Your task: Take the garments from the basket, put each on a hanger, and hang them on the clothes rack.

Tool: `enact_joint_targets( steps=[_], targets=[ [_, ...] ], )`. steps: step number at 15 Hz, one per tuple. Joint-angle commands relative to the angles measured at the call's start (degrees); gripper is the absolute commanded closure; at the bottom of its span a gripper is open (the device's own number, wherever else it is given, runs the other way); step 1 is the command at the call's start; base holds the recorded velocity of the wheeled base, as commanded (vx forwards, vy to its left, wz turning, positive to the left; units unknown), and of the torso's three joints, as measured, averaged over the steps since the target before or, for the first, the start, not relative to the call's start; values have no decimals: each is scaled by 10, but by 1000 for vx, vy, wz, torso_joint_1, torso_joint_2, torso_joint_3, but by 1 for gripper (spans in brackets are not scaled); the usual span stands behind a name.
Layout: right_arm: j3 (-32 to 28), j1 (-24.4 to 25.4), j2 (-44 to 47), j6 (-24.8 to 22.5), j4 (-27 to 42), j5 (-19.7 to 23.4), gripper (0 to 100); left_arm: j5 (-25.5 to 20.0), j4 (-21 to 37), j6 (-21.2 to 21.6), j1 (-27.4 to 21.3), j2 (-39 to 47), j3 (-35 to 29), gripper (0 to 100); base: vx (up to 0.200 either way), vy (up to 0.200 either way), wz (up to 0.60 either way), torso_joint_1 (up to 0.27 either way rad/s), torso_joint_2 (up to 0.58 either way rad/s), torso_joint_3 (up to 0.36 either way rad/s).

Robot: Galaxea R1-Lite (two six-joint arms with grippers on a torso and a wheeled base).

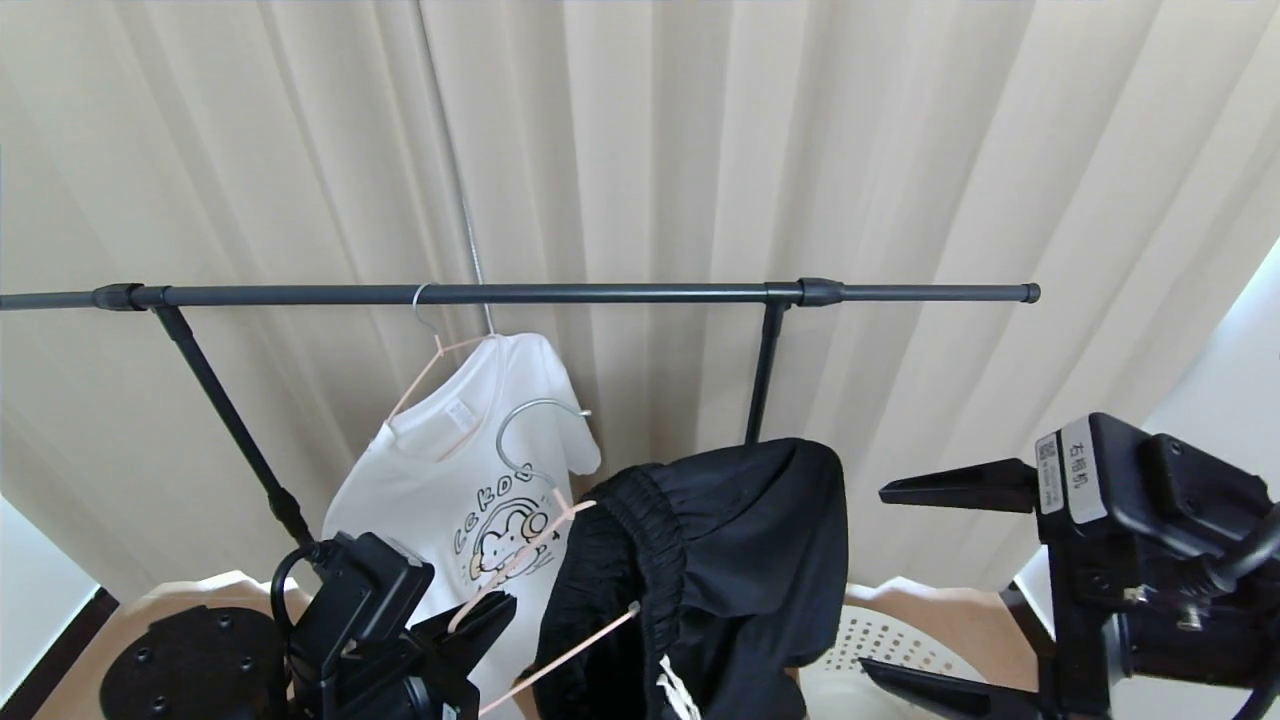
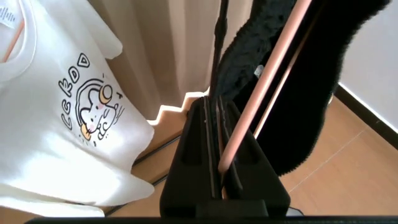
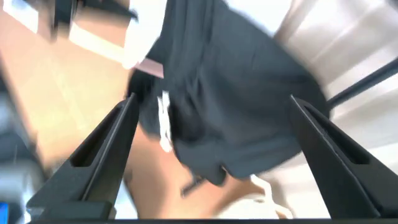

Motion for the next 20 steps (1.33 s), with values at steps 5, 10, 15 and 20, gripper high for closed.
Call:
enact_joint_targets(
  steps=[5,10,15,20],
  targets=[
    [-335,-120,207,-309,372,116,0,-18,5,6,-19,4,1,100,0,0,0,0,0,0],
    [-431,-100,325,-307,400,172,0,-15,5,8,-65,4,1,100,0,0,0,0,0,0],
    [-501,-77,358,-294,486,227,0,-13,4,8,-74,4,1,100,0,0,0,0,0,0],
    [-544,-13,392,-207,493,205,0,-12,0,7,-74,4,1,100,0,0,0,0,0,0]
  ],
)
